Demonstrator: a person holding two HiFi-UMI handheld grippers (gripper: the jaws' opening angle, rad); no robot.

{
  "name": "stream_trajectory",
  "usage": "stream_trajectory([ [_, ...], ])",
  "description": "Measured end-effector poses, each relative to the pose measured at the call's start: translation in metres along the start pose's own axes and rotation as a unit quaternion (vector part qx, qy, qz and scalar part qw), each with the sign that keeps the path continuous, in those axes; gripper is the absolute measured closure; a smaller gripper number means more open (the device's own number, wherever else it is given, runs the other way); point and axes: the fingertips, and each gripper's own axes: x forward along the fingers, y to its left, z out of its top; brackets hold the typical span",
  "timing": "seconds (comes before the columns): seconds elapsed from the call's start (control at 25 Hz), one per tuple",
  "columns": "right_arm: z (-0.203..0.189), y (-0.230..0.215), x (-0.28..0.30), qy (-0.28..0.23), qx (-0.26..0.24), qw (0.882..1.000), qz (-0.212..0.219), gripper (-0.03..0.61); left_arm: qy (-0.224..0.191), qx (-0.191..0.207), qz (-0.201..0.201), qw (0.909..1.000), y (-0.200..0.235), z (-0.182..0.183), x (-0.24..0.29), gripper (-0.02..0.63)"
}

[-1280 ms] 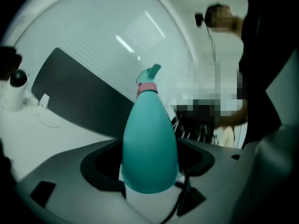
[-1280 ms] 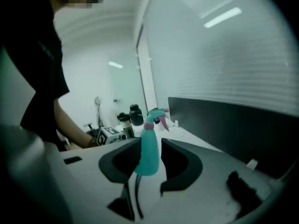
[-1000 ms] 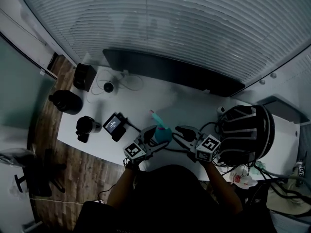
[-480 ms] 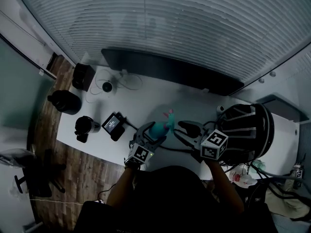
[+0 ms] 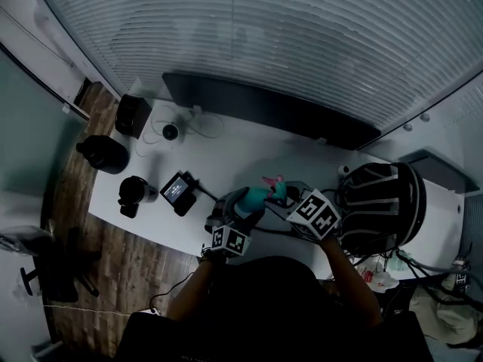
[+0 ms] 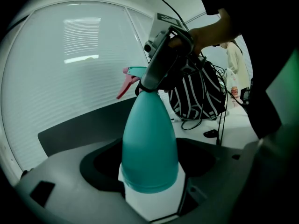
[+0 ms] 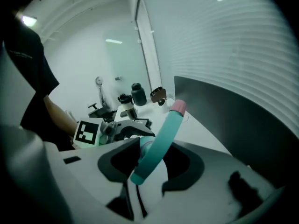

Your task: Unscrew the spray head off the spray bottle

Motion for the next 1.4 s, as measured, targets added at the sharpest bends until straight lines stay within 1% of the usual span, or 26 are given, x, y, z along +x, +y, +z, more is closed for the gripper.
stream_trajectory([
  [0.12,-0.004,0.008,0.002,0.024,-0.034,0.999,0.015,0.434,-0.004,-0.008,-0.023,0.9997,-0.007,-0.004,-0.004,0.255],
  [0.16,-0.006,0.012,0.003,0.032,-0.048,0.998,0.022,0.436,-0.006,-0.012,-0.036,0.9993,-0.010,-0.005,-0.006,0.255],
  [0.24,-0.011,0.020,0.002,0.053,-0.087,0.994,0.034,0.437,-0.015,-0.022,-0.075,0.9968,-0.019,-0.006,-0.008,0.255],
  [0.36,-0.023,0.037,-0.001,0.096,-0.162,0.981,0.054,0.437,-0.030,-0.030,-0.155,0.9870,-0.036,-0.007,-0.017,0.255],
  [0.44,-0.032,0.052,-0.004,0.120,-0.215,0.967,0.069,0.439,-0.038,-0.032,-0.212,0.9759,-0.050,-0.007,-0.027,0.255],
  [0.52,-0.040,0.068,-0.007,0.139,-0.266,0.950,0.083,0.439,-0.044,-0.040,-0.273,0.9602,-0.064,-0.005,-0.039,0.255],
  [0.6,-0.047,0.083,-0.010,0.151,-0.309,0.934,0.096,0.439,-0.049,-0.055,-0.332,0.9405,-0.077,-0.004,-0.051,0.255],
  [0.68,-0.053,0.095,-0.010,0.163,-0.333,0.923,0.106,0.439,-0.051,-0.078,-0.383,0.9191,-0.089,-0.004,-0.061,0.255],
  [0.72,-0.057,0.099,-0.009,0.169,-0.338,0.919,0.112,0.439,-0.049,-0.094,-0.408,0.9066,-0.095,-0.006,-0.065,0.255],
  [0.76,-0.060,0.102,-0.009,0.175,-0.343,0.915,0.118,0.439,-0.045,-0.113,-0.435,0.8922,-0.102,-0.009,-0.068,0.255],
  [0.84,-0.066,0.107,-0.012,0.184,-0.357,0.907,0.128,0.439,-0.034,-0.149,-0.488,0.8596,-0.115,-0.013,-0.075,0.255],
  [0.88,-0.067,0.109,-0.014,0.188,-0.367,0.901,0.132,0.439,-0.031,-0.162,-0.507,0.8461,-0.120,-0.014,-0.079,0.255],
  [0.92,-0.067,0.111,-0.017,0.191,-0.378,0.896,0.134,0.439,-0.033,-0.170,-0.516,0.8387,-0.121,-0.014,-0.082,0.255],
  [0.96,-0.067,0.113,-0.019,0.191,-0.387,0.892,0.135,0.439,-0.039,-0.174,-0.515,0.8387,-0.120,-0.013,-0.083,0.255],
  [1.0,-0.066,0.113,-0.021,0.187,-0.393,0.890,0.132,0.439,-0.045,-0.174,-0.505,0.8442,-0.116,-0.011,-0.082,0.255],
  [1.04,-0.064,0.112,-0.023,0.181,-0.397,0.891,0.126,0.439,-0.051,-0.171,-0.491,0.8527,-0.112,-0.011,-0.079,0.255],
  [1.08,-0.061,0.110,-0.026,0.171,-0.396,0.894,0.118,0.439,-0.055,-0.165,-0.474,0.8629,-0.108,-0.011,-0.075,0.255],
  [1.16,-0.050,0.103,-0.031,0.145,-0.386,0.906,0.100,0.439,-0.056,-0.152,-0.434,0.8865,-0.097,-0.016,-0.066,0.255],
  [1.28,-0.028,0.086,-0.043,0.096,-0.357,0.927,0.066,0.439,-0.046,-0.137,-0.355,0.9236,-0.076,-0.029,-0.052,0.255],
  [1.36,-0.013,0.069,-0.054,0.059,-0.331,0.941,0.039,0.439,-0.037,-0.136,-0.300,0.9434,-0.059,-0.040,-0.042,0.255],
  [1.4,-0.007,0.059,-0.061,0.042,-0.313,0.948,0.025,0.439,-0.036,-0.140,-0.273,0.9512,-0.051,-0.046,-0.037,0.255],
])
